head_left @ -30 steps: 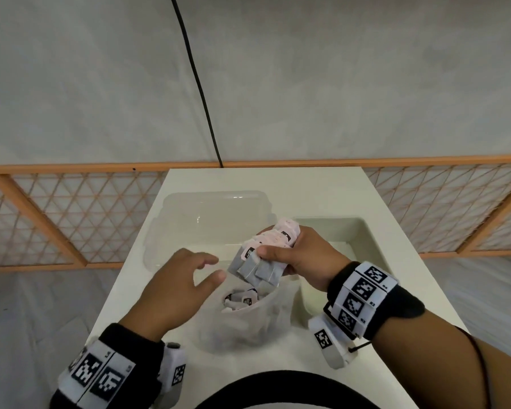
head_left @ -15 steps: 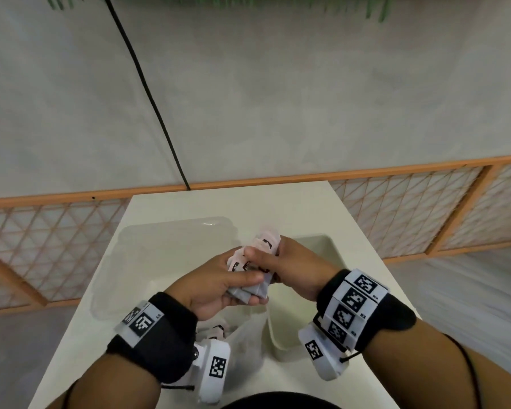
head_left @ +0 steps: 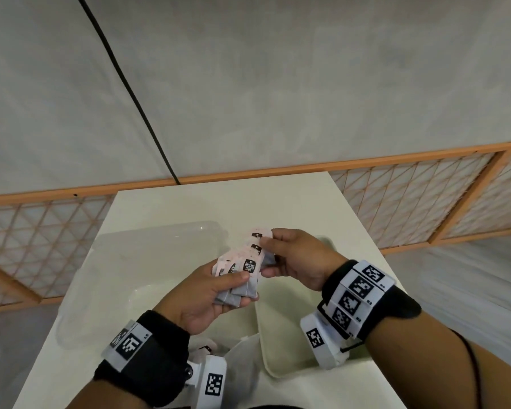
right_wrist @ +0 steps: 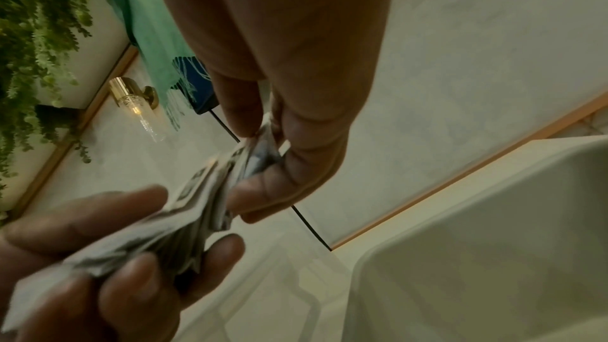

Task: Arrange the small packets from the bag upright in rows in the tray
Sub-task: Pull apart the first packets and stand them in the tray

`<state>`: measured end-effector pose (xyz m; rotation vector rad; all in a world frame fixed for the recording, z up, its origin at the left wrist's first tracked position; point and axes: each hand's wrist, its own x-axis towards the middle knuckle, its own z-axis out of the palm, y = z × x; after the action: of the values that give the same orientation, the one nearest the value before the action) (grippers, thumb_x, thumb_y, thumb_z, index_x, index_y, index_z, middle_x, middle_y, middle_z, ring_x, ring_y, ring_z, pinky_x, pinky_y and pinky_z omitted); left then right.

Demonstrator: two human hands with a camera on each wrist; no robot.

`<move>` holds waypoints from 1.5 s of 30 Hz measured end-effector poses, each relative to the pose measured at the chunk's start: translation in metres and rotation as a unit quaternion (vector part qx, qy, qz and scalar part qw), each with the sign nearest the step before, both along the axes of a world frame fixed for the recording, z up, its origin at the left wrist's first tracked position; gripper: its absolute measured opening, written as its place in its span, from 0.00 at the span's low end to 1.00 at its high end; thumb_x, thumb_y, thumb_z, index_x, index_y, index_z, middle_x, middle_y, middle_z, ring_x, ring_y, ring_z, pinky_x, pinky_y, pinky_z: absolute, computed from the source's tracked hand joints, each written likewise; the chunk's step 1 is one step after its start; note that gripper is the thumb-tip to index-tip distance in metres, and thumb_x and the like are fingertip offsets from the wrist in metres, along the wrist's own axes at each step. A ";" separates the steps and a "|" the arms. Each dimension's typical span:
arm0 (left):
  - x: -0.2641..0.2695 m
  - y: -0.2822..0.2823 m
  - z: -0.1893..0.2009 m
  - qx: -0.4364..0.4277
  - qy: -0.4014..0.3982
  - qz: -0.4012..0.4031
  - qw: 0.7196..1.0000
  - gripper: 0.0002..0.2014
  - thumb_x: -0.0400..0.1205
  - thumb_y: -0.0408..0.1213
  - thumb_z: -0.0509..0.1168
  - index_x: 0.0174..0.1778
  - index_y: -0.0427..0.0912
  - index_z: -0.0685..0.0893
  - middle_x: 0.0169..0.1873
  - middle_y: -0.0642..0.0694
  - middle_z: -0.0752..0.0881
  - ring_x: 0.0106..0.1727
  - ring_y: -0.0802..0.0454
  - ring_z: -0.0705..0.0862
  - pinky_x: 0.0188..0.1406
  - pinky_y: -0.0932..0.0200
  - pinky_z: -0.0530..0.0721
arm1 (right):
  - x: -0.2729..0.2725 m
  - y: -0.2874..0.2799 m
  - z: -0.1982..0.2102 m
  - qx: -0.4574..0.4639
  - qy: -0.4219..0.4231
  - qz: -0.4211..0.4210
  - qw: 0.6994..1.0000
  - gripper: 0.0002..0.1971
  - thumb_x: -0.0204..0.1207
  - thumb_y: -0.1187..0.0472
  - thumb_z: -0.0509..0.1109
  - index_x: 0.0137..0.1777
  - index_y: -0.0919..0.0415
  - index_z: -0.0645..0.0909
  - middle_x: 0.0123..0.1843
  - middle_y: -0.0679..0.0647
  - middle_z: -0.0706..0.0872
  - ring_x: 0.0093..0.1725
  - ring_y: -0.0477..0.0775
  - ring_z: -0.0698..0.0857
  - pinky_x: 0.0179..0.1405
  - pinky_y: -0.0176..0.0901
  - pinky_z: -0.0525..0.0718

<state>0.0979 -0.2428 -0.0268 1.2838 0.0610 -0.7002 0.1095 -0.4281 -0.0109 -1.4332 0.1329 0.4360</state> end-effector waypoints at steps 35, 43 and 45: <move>-0.003 0.024 -0.004 0.015 -0.012 0.095 0.995 0.11 0.78 0.28 0.65 0.56 0.39 0.83 0.41 0.38 0.91 0.39 0.45 0.90 0.36 0.59 0.88 | 0.065 0.000 -0.096 -0.626 0.046 0.225 0.745 0.14 0.80 0.62 0.63 0.61 0.68 0.82 0.62 0.63 0.85 0.62 0.63 0.83 0.60 0.45 0.78; -0.002 0.024 -0.004 0.015 -0.006 0.091 0.996 0.11 0.80 0.27 0.64 0.57 0.39 0.83 0.41 0.38 0.91 0.38 0.45 0.89 0.34 0.59 0.88 | 0.065 0.002 -0.115 -0.538 0.060 0.159 0.826 0.08 0.71 0.65 0.71 0.50 0.61 0.84 0.46 0.58 0.83 0.44 0.52 0.79 0.49 0.42 0.82; -0.002 0.024 -0.004 0.015 -0.005 0.091 0.996 0.11 0.79 0.27 0.64 0.57 0.39 0.83 0.41 0.38 0.91 0.38 0.45 0.89 0.34 0.59 0.88 | 0.064 0.000 -0.117 -0.528 0.065 0.144 0.834 0.07 0.69 0.67 0.72 0.47 0.61 0.84 0.42 0.55 0.82 0.41 0.52 0.79 0.44 0.41 0.81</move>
<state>0.0958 -0.2183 -0.0308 1.2935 0.1781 -0.5386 0.1738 -0.4278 -0.1276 -2.5407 0.2974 0.7711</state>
